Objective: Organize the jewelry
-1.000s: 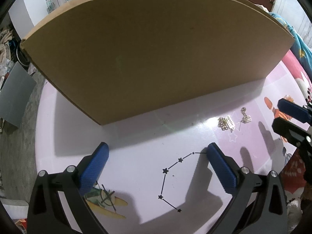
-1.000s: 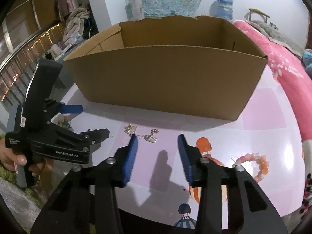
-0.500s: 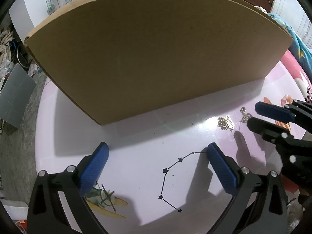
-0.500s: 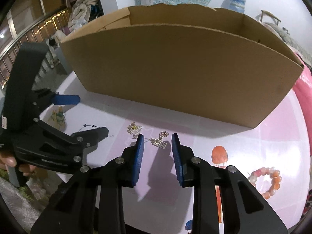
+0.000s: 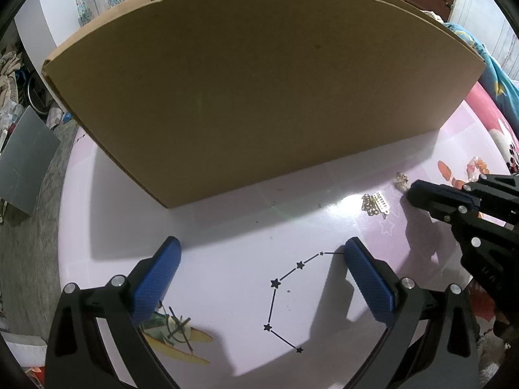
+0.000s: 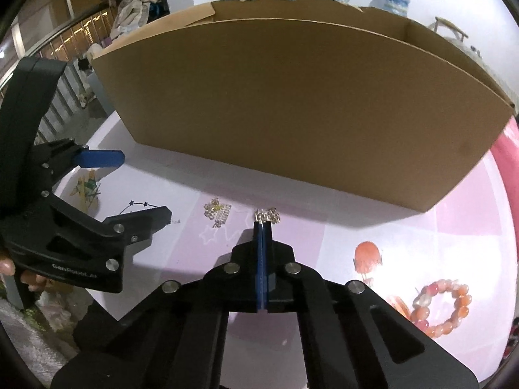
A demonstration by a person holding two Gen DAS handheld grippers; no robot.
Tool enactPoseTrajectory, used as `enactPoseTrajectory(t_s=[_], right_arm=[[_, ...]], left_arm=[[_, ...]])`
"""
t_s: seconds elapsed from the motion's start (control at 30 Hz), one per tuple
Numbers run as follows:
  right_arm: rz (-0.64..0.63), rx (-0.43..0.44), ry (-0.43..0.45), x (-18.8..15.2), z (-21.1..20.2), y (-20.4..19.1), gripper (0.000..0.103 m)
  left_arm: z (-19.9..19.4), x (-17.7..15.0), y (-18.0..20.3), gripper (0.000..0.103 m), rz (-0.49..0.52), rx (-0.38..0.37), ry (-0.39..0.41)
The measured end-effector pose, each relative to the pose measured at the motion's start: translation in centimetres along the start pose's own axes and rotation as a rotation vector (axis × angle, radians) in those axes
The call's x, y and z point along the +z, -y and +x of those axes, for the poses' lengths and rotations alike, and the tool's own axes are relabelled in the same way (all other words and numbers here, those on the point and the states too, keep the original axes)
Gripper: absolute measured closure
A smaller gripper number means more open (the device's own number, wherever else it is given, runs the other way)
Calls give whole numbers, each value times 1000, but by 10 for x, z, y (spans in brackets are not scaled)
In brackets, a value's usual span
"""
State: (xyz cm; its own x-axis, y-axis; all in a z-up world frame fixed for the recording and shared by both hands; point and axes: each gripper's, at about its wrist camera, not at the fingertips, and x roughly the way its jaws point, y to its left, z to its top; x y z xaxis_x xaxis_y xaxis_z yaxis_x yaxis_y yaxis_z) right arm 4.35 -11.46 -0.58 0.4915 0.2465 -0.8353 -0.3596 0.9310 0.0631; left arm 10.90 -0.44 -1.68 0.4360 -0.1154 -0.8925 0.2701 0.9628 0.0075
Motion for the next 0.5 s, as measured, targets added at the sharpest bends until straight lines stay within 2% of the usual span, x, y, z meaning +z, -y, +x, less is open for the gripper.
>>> enactPoseTrajectory(t_s=[0.23,0.33,0.37,0.4,0.5], right_arm=[[66,22,-34,-6,-7,13,103],[49,53,-12,-2,-11,14,87],[26,42,-2,1,-11,11,73],[8,27,12,4,-11,9,67],[-35,24,32,10,-6,5,67]], left_arm=[[0,1,0,4,3,-2,-4],[1,2,0,4,3,-2,-4],[1,3,0,4,2,-1,-4],[1,4,0,4,2,-1,-5],[4,3,-1,4,0,0,-7]])
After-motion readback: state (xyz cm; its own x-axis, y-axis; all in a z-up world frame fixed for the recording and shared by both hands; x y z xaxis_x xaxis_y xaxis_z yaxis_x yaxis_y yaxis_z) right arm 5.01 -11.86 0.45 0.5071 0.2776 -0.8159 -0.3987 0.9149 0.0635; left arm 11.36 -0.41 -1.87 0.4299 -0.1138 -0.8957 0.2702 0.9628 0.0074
